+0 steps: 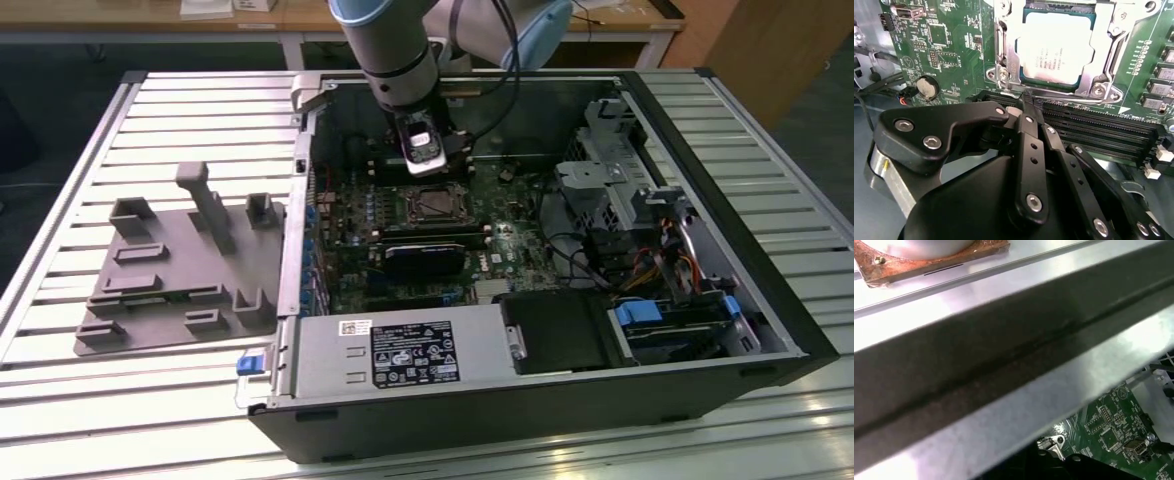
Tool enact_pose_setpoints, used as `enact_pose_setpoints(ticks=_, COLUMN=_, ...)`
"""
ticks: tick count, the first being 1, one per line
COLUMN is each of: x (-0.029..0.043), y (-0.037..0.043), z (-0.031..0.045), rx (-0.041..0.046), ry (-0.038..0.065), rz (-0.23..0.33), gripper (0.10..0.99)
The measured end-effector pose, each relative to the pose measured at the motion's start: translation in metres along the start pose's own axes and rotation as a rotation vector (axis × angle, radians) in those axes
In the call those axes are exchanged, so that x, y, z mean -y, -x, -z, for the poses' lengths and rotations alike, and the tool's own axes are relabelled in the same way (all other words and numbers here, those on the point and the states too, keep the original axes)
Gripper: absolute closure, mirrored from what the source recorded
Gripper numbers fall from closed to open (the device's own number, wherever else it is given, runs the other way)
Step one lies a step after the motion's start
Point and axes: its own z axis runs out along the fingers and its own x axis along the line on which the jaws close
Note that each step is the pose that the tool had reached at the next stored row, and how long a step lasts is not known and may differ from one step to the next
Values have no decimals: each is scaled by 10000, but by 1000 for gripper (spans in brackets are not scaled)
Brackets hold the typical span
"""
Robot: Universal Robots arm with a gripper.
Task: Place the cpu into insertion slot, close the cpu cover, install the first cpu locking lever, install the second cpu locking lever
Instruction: 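Install the first cpu locking lever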
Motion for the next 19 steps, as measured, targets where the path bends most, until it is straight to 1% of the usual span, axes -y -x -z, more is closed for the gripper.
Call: enact_pose_setpoints(ticks=19, x=24, y=4, z=-22, rx=12, ry=18, rz=-1, gripper=984)
